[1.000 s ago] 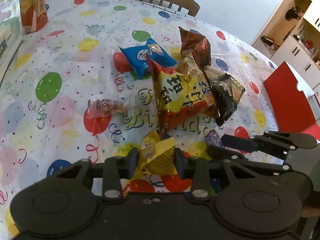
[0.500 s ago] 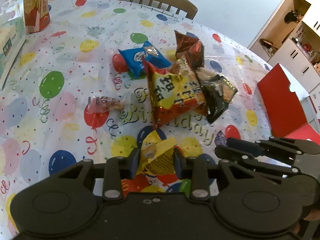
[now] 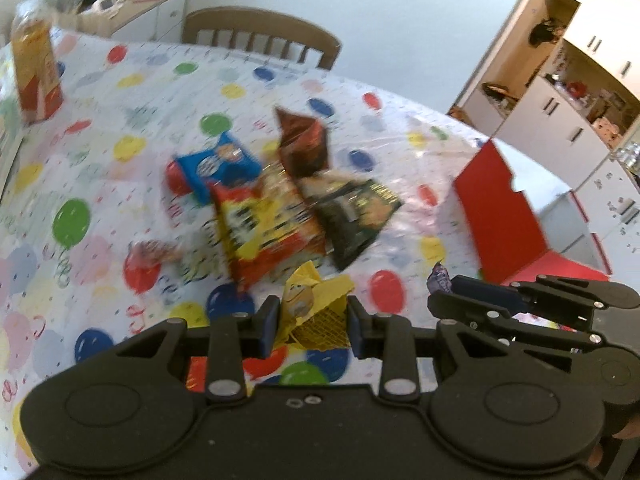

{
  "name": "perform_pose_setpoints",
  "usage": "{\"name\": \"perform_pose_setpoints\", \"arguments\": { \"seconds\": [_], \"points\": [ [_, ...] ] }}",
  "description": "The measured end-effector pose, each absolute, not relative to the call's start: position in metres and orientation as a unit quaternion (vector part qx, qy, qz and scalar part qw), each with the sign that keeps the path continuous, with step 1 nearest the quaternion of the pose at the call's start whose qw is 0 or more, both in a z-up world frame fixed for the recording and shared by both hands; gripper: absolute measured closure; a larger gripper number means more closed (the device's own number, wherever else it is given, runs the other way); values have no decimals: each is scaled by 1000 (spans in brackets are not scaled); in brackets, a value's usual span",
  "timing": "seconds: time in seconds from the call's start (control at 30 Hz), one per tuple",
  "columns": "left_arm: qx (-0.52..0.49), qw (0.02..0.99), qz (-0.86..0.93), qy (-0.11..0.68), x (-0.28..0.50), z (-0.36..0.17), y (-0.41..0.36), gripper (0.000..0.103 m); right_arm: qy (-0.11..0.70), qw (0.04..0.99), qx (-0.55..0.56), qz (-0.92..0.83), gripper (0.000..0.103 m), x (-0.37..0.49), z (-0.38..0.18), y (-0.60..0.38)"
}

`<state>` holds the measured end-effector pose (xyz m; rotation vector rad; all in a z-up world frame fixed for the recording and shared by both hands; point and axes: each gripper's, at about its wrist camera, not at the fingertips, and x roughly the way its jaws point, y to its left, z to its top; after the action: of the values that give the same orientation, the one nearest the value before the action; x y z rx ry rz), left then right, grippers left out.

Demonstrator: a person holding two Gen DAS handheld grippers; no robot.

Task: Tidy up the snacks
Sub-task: 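Carry the yellow wafer and purple candy over the red box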

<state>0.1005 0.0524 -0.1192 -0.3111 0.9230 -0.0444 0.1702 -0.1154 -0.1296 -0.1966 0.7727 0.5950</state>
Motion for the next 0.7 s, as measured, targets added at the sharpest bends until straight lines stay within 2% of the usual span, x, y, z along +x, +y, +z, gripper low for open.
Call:
{"name": "perform_pose_setpoints", "arguments": {
  "seconds": [0.33, 0.7],
  "points": [
    [-122, 900, -78, 412, 124, -74, -5, 71, 333, 908, -76, 244, 84, 174, -84, -177],
    [-84, 907, -128, 392, 159, -48, -80, 71, 320, 924, -68, 199, 84, 195, -71, -247]
  ]
}}
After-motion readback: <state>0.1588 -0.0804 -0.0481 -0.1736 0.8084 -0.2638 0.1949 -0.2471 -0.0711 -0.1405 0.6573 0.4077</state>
